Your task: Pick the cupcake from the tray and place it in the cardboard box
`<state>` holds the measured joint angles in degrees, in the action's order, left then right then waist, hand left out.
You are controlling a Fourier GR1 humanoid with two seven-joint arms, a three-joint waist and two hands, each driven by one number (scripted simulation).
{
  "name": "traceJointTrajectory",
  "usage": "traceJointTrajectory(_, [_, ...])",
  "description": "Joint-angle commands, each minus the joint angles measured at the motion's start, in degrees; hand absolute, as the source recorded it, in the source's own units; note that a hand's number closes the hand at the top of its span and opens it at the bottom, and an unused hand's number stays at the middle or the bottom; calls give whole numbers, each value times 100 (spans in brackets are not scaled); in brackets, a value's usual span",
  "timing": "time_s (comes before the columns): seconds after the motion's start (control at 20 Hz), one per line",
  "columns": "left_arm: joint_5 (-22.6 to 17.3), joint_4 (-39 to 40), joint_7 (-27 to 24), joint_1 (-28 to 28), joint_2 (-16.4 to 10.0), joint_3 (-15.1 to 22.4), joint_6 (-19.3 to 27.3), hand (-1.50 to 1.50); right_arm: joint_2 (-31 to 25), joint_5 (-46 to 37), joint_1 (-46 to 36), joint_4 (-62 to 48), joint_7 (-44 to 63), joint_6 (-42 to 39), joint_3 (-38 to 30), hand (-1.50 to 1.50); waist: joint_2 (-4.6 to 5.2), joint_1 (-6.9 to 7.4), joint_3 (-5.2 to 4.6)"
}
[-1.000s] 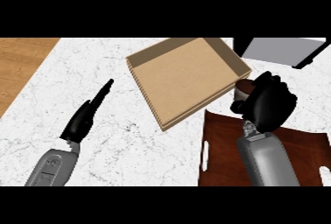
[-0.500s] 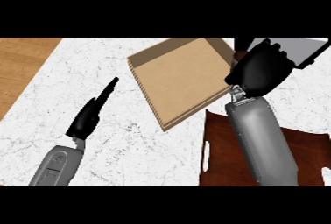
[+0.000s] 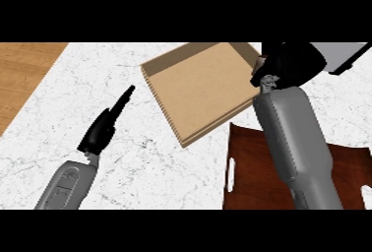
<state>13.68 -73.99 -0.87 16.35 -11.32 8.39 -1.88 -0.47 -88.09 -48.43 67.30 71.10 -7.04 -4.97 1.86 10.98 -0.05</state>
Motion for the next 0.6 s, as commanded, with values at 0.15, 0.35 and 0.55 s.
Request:
traceJointTrajectory(0.15, [-59,191,-39,171,-43,-124,-56,0,45,941,-669,-937,1378,971,199,-150,12,-69,1])
traceJointTrajectory(0.35, [60,173,-4,186,15,-84,95,0,44,547,-978,-650,1018,1965,455,-150,-22,-98,5])
traceJointTrajectory(0.55, [-6,246,-137,43,-46,-160,57,0,44,431,-1050,-435,833,2729,398,-150,-3,-149,3])
